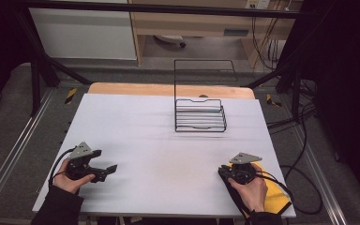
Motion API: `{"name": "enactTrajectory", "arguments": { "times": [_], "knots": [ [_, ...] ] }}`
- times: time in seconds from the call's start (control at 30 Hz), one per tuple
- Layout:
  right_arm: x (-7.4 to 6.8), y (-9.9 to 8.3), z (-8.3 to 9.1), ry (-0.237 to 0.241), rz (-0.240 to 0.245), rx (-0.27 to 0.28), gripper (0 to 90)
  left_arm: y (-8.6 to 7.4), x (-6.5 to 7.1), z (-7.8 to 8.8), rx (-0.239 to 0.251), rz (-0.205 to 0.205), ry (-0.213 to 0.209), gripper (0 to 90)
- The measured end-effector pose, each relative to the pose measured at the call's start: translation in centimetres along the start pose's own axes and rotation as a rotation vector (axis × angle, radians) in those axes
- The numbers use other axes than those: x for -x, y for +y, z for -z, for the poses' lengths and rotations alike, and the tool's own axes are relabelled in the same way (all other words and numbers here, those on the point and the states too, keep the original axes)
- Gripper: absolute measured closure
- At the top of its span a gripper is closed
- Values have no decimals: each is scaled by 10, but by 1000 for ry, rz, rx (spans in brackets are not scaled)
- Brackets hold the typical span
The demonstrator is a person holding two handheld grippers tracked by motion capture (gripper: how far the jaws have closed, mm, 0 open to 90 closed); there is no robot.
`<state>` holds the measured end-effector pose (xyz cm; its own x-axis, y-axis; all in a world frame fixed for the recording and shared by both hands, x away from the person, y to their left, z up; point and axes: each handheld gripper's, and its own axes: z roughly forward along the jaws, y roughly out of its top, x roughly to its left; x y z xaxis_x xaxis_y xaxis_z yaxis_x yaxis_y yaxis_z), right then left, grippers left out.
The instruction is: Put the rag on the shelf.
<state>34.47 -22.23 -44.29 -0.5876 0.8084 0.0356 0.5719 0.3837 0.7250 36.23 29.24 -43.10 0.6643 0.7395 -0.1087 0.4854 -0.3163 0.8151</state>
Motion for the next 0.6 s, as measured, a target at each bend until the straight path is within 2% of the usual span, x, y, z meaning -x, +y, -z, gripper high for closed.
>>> {"name": "enactTrajectory", "arguments": {
  "times": [0.13, 0.37, 0.47, 0.6],
  "knots": [
    [-1, 8, 4, 2, 9, 9, 817, 0, -1, -1, -4, -3, 2, 59],
    [-7, 27, -5, 41, 11, 29, 819, 0, -1, -1, -4, -3, 5, 59],
    [-13, 40, -16, 60, 8, 47, 819, 0, -1, -1, -4, -4, 5, 59],
    [-21, 56, -37, 76, 21, 39, 818, 0, -1, 0, -2, -3, 4, 59]
  ]
}}
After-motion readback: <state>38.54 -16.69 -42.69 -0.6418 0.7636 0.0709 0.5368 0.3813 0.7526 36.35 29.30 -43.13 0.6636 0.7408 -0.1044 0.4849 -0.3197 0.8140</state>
